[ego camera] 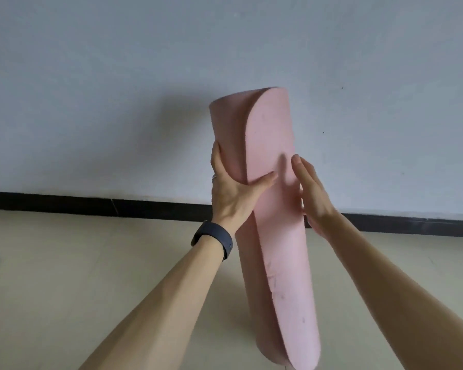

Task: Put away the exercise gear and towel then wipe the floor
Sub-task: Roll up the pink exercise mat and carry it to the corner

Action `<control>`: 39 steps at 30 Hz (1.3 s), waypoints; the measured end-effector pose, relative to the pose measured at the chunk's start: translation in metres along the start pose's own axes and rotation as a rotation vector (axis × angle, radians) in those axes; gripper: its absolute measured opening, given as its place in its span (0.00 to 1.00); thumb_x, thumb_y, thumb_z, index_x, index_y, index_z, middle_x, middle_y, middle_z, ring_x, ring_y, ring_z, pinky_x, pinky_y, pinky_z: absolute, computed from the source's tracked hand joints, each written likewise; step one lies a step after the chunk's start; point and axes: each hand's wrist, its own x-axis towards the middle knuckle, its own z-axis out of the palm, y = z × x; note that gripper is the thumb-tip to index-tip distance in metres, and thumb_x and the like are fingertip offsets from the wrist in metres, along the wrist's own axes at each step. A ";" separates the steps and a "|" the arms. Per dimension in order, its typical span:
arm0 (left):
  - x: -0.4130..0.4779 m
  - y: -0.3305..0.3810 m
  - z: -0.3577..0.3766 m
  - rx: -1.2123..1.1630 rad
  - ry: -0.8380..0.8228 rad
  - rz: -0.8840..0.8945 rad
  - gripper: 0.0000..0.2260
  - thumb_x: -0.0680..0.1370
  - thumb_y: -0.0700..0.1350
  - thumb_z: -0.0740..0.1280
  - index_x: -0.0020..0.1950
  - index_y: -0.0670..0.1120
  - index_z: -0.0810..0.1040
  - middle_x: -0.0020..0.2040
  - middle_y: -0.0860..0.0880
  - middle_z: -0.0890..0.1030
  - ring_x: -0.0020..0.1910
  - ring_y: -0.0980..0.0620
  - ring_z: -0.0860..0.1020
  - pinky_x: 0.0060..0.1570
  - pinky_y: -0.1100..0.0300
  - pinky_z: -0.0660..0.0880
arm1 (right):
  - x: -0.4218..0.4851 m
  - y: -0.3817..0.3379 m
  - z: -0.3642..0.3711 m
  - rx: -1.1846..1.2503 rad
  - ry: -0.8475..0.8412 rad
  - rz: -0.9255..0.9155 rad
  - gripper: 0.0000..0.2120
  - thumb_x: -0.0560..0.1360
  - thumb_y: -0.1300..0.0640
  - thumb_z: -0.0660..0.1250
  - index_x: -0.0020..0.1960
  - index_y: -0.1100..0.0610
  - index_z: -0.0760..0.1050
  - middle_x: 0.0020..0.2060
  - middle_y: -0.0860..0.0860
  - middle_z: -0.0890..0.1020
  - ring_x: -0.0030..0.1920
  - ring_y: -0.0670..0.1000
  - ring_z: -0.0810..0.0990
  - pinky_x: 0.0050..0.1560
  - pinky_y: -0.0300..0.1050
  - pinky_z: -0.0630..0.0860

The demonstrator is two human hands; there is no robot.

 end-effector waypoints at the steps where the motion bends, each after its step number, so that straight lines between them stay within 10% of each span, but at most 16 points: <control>1: 0.002 0.011 0.000 0.014 -0.038 0.060 0.54 0.59 0.61 0.81 0.73 0.69 0.48 0.68 0.57 0.72 0.64 0.54 0.74 0.64 0.52 0.73 | 0.000 -0.016 -0.003 0.053 0.025 -0.048 0.36 0.70 0.25 0.61 0.74 0.38 0.62 0.66 0.34 0.72 0.64 0.41 0.72 0.64 0.48 0.65; 17: 0.005 0.033 -0.029 0.125 -0.360 0.341 0.55 0.62 0.57 0.82 0.77 0.64 0.48 0.73 0.65 0.64 0.70 0.61 0.68 0.66 0.50 0.73 | -0.026 -0.043 -0.029 0.040 0.034 -0.364 0.50 0.59 0.41 0.79 0.74 0.33 0.55 0.69 0.39 0.72 0.63 0.44 0.77 0.58 0.47 0.77; 30: -0.019 0.026 -0.072 0.165 -0.242 0.185 0.41 0.73 0.47 0.76 0.77 0.56 0.53 0.73 0.50 0.69 0.68 0.49 0.74 0.61 0.42 0.75 | -0.058 -0.036 0.018 0.032 0.118 -0.157 0.51 0.62 0.49 0.83 0.74 0.38 0.55 0.68 0.38 0.71 0.66 0.42 0.74 0.61 0.45 0.77; 39: -0.034 0.142 -0.102 0.304 -0.421 -0.225 0.38 0.71 0.55 0.77 0.69 0.65 0.53 0.63 0.67 0.72 0.58 0.71 0.73 0.58 0.52 0.78 | -0.106 -0.149 0.017 -0.018 0.109 0.213 0.54 0.54 0.43 0.83 0.72 0.39 0.55 0.64 0.41 0.76 0.63 0.45 0.78 0.59 0.59 0.79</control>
